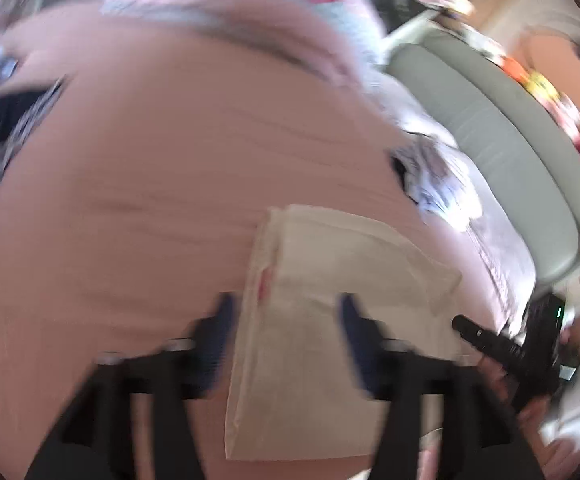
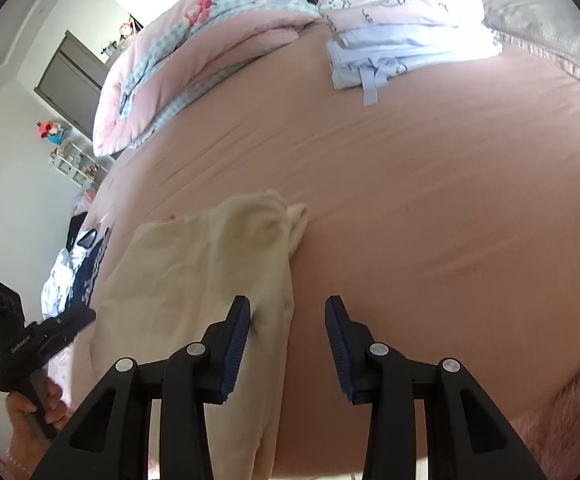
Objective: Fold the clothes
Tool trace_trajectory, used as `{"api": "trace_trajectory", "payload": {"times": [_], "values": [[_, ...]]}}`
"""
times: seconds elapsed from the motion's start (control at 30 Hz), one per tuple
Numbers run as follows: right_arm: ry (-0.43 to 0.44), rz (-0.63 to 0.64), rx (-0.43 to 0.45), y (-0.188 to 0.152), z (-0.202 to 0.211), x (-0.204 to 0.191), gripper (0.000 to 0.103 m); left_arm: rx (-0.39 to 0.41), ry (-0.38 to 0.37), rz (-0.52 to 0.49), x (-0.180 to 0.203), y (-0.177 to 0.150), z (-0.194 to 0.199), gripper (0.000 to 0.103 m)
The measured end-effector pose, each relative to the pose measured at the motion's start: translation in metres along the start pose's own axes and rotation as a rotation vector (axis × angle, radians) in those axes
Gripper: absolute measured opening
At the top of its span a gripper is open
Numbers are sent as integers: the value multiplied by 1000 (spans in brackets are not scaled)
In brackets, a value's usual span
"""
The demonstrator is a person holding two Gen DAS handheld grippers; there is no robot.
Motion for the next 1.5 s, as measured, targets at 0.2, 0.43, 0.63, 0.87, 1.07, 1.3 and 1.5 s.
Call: {"api": "trace_trajectory", "payload": {"times": [0.2,0.43,0.63,0.87,1.07,1.3,1.5], "values": [[-46,37,-42,-3,-12,-1,41,-53,102,90,-33,-2,-30,68],[13,47,-65,-1,-3,-10,52,-39,-236,261,-49,-3,-18,67],[-12,75,-110,-11,-24,-15,56,-81,-239,229,-46,-6,-32,67],[99,50,-167,-9,-32,-22,49,-76,-238,183,-32,-26,-36,79],[64,74,-154,-8,-41,-23,44,-113,-210,128,-18,-30,-35,43],[45,59,-146,-8,-41,-22,34,-116,-268,136,-15,-33,-21,34],[19,81,-146,-5,-46,-26,44,-128,-280,181,-25,-31,-44,65]]}}
Point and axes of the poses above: each gripper's, at about its wrist camera, not at the fingertips, and z roughly against the way its jaws point, x to its right, y to its top, the point moved 7 cm from there along -z, roughly the way its jaws point, and after that the axes turned 9 degrees about -x, right-handed, at the moved point
